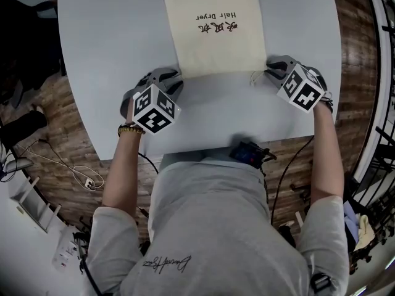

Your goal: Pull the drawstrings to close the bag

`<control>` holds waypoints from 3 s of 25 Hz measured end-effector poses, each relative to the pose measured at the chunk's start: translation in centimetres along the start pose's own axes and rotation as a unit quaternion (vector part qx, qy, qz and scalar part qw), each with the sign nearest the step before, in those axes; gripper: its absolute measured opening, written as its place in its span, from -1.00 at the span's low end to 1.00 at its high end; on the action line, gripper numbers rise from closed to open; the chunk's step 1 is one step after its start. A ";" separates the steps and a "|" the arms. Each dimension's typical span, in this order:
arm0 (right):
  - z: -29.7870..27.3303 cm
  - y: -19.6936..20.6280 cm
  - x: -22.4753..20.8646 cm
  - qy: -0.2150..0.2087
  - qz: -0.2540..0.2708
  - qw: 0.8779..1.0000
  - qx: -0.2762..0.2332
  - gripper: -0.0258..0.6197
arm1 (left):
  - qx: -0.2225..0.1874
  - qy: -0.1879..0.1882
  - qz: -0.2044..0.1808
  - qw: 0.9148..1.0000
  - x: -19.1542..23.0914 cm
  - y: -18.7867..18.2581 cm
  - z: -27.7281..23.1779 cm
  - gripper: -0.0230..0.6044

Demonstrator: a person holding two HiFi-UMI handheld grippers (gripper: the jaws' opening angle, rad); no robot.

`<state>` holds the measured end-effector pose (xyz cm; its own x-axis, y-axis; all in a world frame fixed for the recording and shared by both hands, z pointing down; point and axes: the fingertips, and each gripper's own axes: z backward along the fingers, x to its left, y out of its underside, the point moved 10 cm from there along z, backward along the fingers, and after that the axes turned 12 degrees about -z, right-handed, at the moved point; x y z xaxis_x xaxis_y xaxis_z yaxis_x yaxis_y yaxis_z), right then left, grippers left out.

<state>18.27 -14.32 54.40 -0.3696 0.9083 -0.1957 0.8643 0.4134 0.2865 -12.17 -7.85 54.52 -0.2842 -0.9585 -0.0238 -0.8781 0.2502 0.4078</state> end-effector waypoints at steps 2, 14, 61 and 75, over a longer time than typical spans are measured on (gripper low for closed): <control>0.0 -0.1 0.1 -0.001 0.001 1.000 0.002 -0.76 | 0.001 -0.001 0.000 1.000 0.0 -0.1 -0.1 -0.53; -0.3 -0.1 0.5 0.017 0.008 1.000 0.010 -0.78 | 0.002 -0.015 0.013 1.000 0.0 -0.5 -0.4 -0.82; 6.3 0.9 6.1 0.100 -0.017 0.992 -0.078 -0.82 | -0.023 -0.092 -0.006 0.995 -0.6 -1.3 7.5 -0.88; 9.8 1.4 8.2 0.141 -0.005 0.985 -0.095 -0.82 | -0.019 -0.137 -0.029 0.990 -1.5 -1.6 11.3 -0.88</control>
<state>19.83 -6.88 43.99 -0.4813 0.8744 0.0613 0.7907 0.4029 0.4609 -14.69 -5.25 43.64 -0.3325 -0.8967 -0.2922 -0.8823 0.1863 0.4321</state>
